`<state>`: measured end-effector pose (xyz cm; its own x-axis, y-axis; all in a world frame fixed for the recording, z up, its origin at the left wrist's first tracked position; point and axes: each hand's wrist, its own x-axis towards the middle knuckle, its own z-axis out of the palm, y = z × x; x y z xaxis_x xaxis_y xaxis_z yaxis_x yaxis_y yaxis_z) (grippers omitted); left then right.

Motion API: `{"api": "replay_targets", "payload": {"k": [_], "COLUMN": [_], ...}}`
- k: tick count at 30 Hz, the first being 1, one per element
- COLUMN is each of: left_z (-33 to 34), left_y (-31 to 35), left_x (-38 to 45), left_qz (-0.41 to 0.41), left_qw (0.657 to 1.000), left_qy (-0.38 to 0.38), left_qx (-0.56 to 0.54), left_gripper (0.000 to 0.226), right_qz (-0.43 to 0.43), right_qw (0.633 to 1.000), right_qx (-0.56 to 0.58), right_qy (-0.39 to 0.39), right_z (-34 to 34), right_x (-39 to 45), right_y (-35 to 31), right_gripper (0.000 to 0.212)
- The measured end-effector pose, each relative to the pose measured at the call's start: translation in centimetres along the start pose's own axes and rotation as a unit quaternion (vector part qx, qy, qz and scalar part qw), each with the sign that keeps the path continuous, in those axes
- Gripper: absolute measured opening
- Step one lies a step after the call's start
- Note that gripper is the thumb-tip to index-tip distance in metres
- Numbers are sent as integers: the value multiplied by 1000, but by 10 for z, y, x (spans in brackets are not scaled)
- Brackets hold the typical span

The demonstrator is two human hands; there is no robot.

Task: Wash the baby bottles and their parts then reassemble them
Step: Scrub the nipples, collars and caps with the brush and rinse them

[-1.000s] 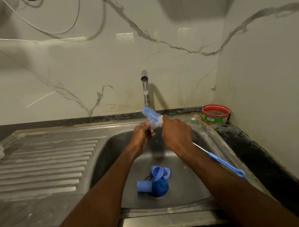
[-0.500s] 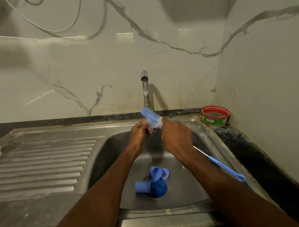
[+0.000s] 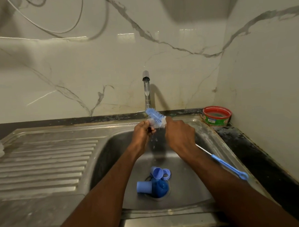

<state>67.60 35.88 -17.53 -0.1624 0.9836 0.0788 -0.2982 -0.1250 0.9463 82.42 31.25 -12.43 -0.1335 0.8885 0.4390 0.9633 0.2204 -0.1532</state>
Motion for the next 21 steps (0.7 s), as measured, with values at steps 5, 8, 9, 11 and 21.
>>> {"api": "replay_targets", "payload": {"k": [5,8,9,11,21], "left_z": [3,-1,-2,0,0], "left_y": [0,-2,-2,1,1], "left_x": [-1,0,-1,-2,1], "left_qz": [-22,-27,-27,-27,-42], "left_qw": [998,997,997,998,993], "left_qy": [35,52,49,32,65], "left_qx": [-44,-44,-44,-43,-86], "left_gripper": [26,24,24,25,21], "right_qz": [-21,-37,-33,-13,-37], "right_qw": [1000,999,999,1000,999], "right_qx": [7,-2,-4,-2,12], "right_qy": [17,10,8,-4,8], "right_z": [-5,-1,0,0,6], "right_x": [-5,-8,-8,-5,-11], "right_y": [-6,-8,-7,-4,-12], "right_gripper": [33,30,30,29,32]}}
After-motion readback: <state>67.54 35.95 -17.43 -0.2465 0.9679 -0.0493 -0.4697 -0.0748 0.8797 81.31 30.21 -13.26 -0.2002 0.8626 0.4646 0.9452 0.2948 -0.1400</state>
